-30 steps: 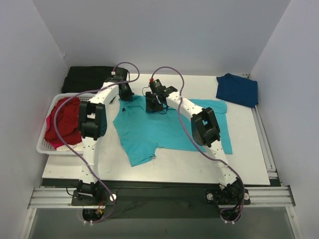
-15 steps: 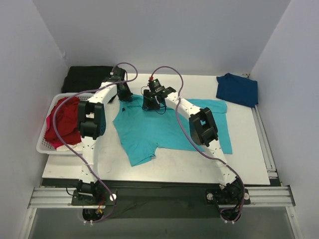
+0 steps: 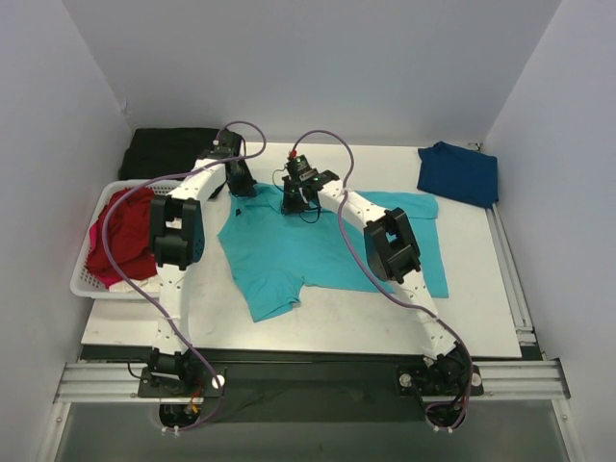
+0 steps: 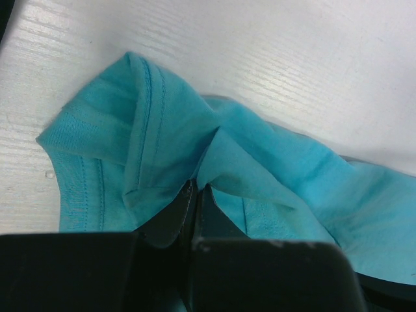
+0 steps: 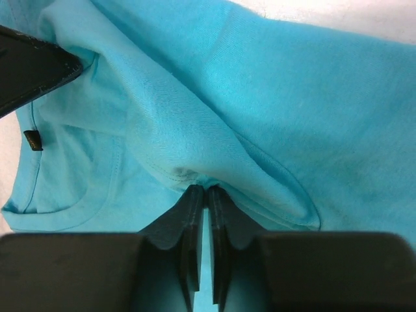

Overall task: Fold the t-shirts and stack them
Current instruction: Fold the flattened tshirt in 1/3 of the way

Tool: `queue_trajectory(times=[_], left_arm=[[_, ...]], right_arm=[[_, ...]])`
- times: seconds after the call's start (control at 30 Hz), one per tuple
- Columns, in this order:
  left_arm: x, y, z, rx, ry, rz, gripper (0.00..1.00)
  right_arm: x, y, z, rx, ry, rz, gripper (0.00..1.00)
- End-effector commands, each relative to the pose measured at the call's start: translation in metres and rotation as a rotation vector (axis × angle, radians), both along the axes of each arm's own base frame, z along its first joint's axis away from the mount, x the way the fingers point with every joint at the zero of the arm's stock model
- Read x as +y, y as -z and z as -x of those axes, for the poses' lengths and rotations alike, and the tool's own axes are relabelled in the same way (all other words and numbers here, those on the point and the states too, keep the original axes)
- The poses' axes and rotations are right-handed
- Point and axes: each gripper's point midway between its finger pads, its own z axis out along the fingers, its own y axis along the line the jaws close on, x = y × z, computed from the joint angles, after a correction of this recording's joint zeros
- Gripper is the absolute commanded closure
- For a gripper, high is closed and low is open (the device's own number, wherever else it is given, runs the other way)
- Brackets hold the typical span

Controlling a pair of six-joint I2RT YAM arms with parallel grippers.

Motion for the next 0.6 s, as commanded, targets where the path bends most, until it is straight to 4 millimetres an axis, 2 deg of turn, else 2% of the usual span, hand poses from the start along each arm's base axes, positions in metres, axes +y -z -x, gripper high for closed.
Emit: queue_trajectory(times=[0.0, 0.03, 0.23, 0.37, 0.4, 0.47, 0.53, 0.57], left_arm=[[0.003, -0.006, -0.002, -0.013, 0.007, 0.01, 1.0], [0.003, -0.006, -0.001, -0.014, 0.008, 0.009, 1.0], [0.004, -0.012, 0.001, -0.024, 0.005, 0.008, 1.0], [0.003, -0.029, 0.0, -0.054, 0.011, 0.012, 1.0], [0.003, -0.031, 0.001, -0.059, 0.011, 0.013, 1.0], [0.003, -0.039, 0.001, -0.072, 0.014, 0.017, 1.0], [0.001, -0.049, 0.003, -0.088, 0.02, 0.026, 1.0], [0.001, -0.048, 0.007, -0.082, 0.022, 0.027, 1.0]], right_arm=[[-0.012, 0.011, 0.013, 0.029, -0.004, 0.067, 0.96], [-0.012, 0.008, 0.014, 0.024, -0.003, 0.07, 1.0], [-0.019, -0.009, 0.017, -0.004, -0.007, 0.086, 1.0], [-0.027, -0.027, 0.02, -0.034, -0.005, 0.1, 1.0], [-0.028, -0.039, 0.021, -0.053, -0.006, 0.095, 1.0], [-0.033, -0.039, 0.027, -0.052, -0.009, 0.112, 1.0], [-0.035, -0.049, 0.031, -0.066, -0.013, 0.11, 1.0], [-0.039, -0.045, 0.035, -0.059, -0.018, 0.124, 1.0]])
